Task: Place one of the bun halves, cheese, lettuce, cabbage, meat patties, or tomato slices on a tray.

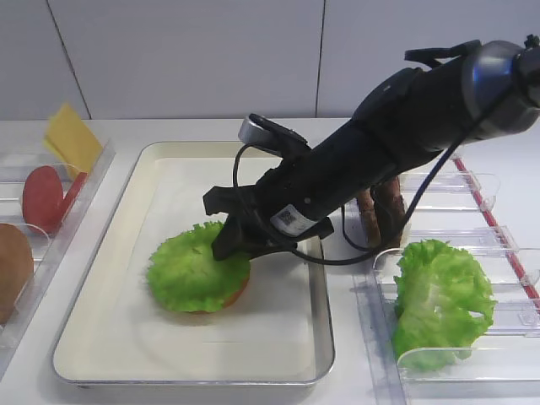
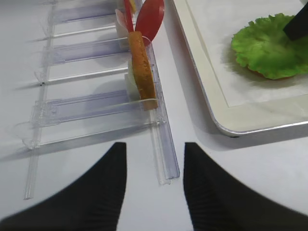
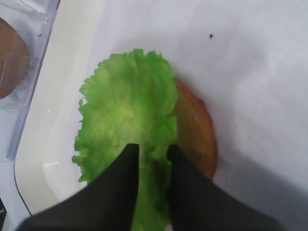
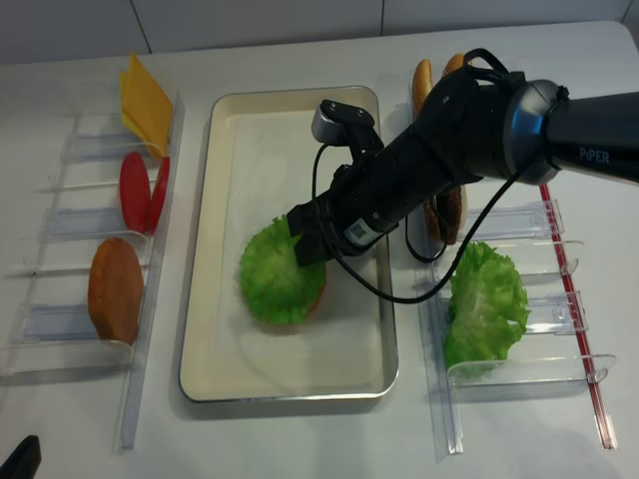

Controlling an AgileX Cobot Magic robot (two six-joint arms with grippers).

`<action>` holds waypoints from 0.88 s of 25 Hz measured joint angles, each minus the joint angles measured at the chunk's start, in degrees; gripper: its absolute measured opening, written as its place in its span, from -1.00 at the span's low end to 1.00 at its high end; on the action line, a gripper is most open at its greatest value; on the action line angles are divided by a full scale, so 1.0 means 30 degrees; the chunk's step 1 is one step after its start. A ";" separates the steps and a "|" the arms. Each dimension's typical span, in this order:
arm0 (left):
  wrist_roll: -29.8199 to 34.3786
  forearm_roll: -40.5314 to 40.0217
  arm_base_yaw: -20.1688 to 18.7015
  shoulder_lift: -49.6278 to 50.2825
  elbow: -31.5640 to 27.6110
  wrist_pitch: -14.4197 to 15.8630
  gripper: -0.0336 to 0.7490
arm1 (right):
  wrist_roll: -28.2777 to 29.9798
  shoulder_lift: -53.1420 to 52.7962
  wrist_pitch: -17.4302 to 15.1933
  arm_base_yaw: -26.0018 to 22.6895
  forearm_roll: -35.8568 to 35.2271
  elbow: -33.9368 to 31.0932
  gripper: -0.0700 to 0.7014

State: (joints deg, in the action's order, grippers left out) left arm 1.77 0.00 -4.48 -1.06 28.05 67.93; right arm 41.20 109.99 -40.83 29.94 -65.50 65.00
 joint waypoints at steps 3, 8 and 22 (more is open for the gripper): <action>0.0000 0.0000 0.0000 0.0000 0.0000 0.0000 -0.16 | 0.0000 0.0000 -0.0203 0.0000 0.0421 0.0553 0.27; 0.0000 0.0000 0.0000 0.0000 0.0000 0.0000 -0.16 | -0.1521 -0.0041 -0.0694 0.0000 0.3130 0.2126 0.57; 0.0000 0.0000 0.0000 0.0000 0.0000 0.0000 -0.16 | -0.7946 -0.2038 -0.6995 0.0000 1.1692 0.6259 0.60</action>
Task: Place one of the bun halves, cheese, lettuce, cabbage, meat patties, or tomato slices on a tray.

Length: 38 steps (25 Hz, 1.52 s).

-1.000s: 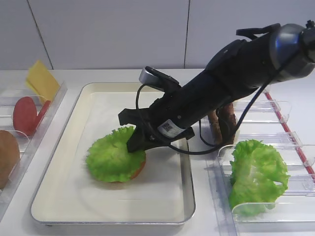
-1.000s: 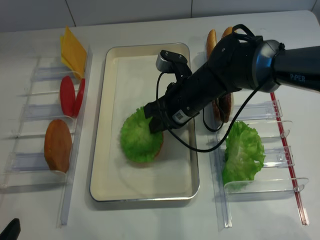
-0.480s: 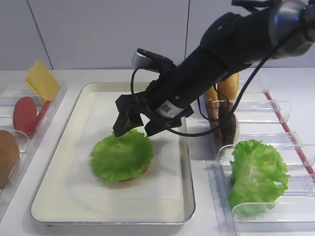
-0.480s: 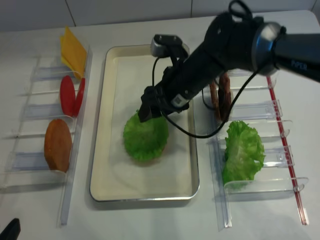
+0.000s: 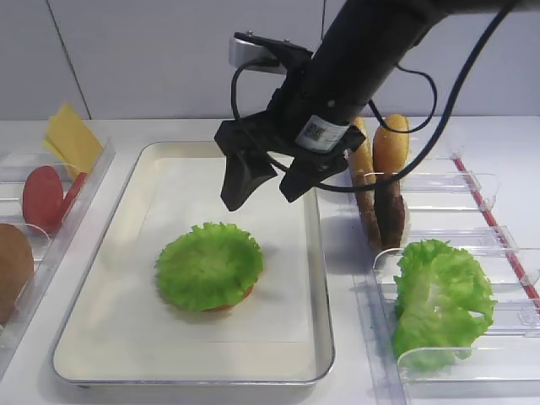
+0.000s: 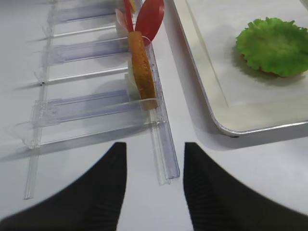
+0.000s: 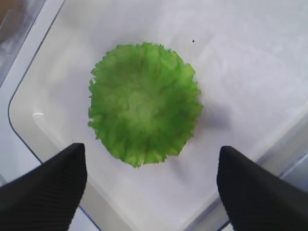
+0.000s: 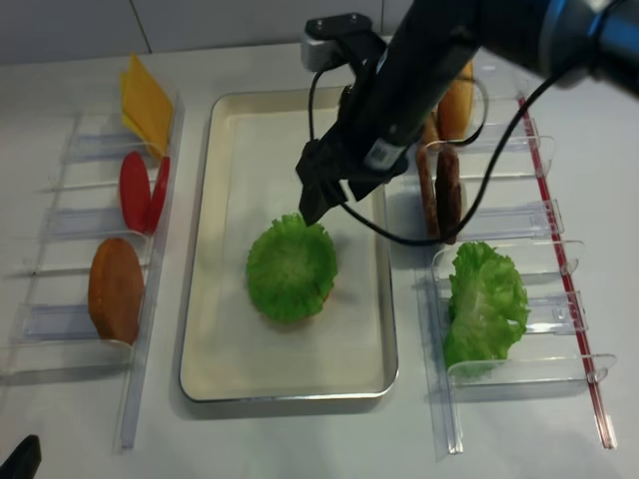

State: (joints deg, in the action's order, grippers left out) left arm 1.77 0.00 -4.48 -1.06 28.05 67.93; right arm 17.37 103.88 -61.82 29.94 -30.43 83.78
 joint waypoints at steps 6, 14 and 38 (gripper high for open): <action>0.0000 0.0000 0.0000 0.0000 0.0000 0.0000 -0.16 | -0.0779 -0.0394 -0.2607 0.0000 0.0554 0.1049 0.60; 0.0000 0.0000 0.0000 0.0000 0.0000 0.0000 -0.16 | -0.2198 -0.1738 -0.2823 0.0000 0.2069 0.1245 0.58; 0.0000 0.0000 0.0000 0.0000 0.0000 0.0000 -0.17 | -0.3319 -1.8326 -0.3485 0.0000 0.9526 -0.6275 0.41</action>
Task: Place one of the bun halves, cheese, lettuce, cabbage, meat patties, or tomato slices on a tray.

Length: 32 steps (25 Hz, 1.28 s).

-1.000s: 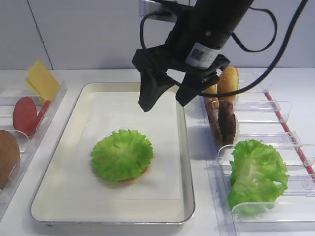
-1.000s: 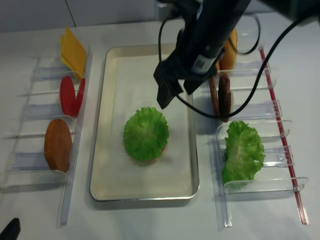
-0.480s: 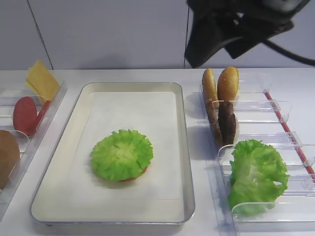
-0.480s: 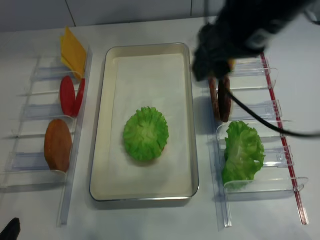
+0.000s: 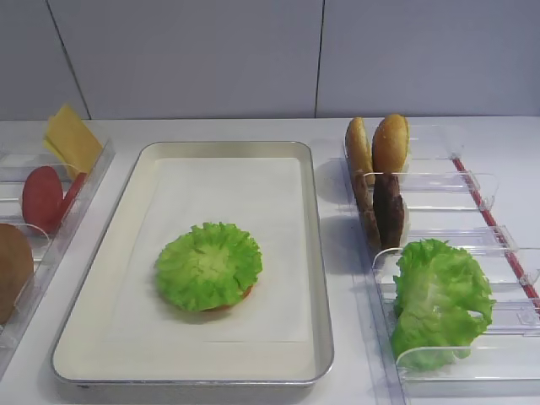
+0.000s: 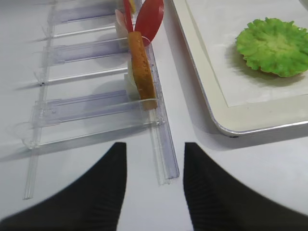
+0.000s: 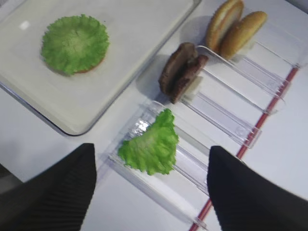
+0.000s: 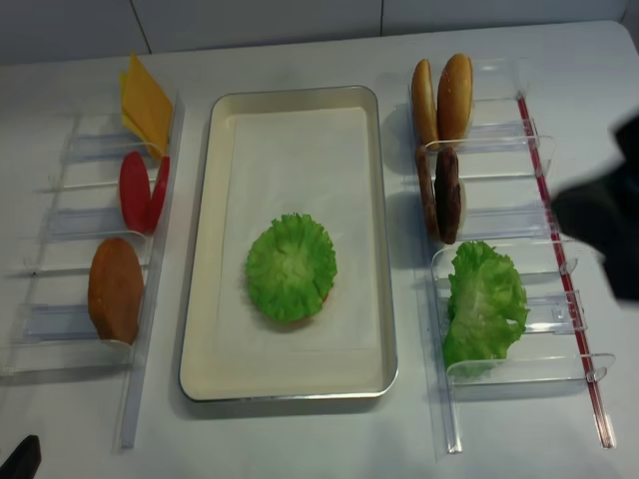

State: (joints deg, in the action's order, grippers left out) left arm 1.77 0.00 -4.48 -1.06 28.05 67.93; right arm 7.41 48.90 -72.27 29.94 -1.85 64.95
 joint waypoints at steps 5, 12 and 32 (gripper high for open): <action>0.0000 0.0000 0.0000 0.0000 0.0000 0.0000 -0.17 | 0.0000 -0.4120 0.0231 0.0000 0.0356 -0.3064 0.36; 0.0000 0.0000 0.0000 0.0000 0.0000 0.0000 -0.17 | 0.0000 -0.8765 0.0663 -0.0980 0.0400 -0.7059 0.35; 0.0000 0.0000 0.0000 0.0000 0.0000 0.0000 -0.17 | 0.0122 -1.4908 0.1080 -1.0153 0.0294 -0.9750 0.25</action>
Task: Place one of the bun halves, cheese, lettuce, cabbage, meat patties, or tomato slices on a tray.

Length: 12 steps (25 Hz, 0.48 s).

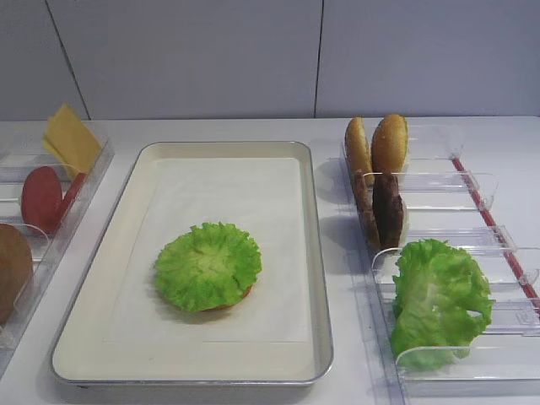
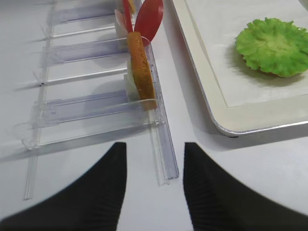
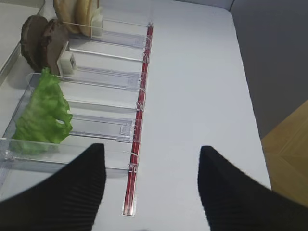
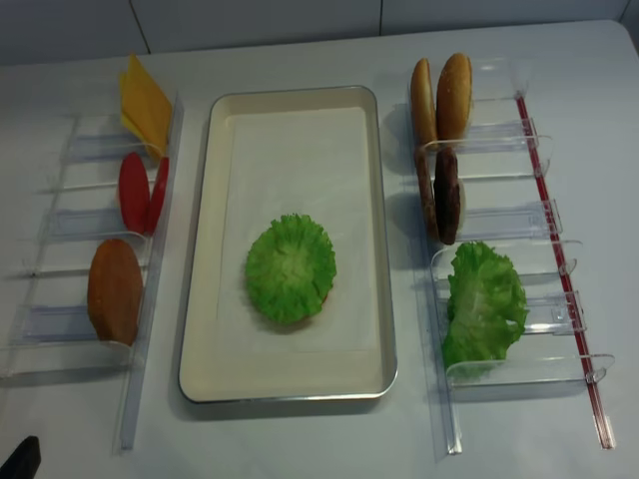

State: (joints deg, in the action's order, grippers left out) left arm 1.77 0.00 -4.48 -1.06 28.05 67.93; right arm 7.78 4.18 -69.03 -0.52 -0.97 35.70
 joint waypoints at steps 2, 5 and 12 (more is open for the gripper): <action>0.0000 0.0000 0.0000 0.0000 0.0000 0.0000 -0.17 | 0.0000 -0.0127 0.0089 -0.0074 0.0000 0.0000 0.24; 0.0000 0.0000 0.0000 0.0000 0.0000 0.0000 -0.17 | 0.0000 -0.0127 0.0664 -0.0074 0.0000 0.0000 0.24; 0.0000 0.0000 0.0000 0.0000 0.0000 0.0000 -0.17 | -0.0033 -0.0167 0.1600 -0.0074 -0.0040 -0.0486 0.24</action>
State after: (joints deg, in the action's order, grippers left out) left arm 1.77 0.00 -4.48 -1.06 28.05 67.93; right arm 7.68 3.68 -64.23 -0.74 -1.09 34.24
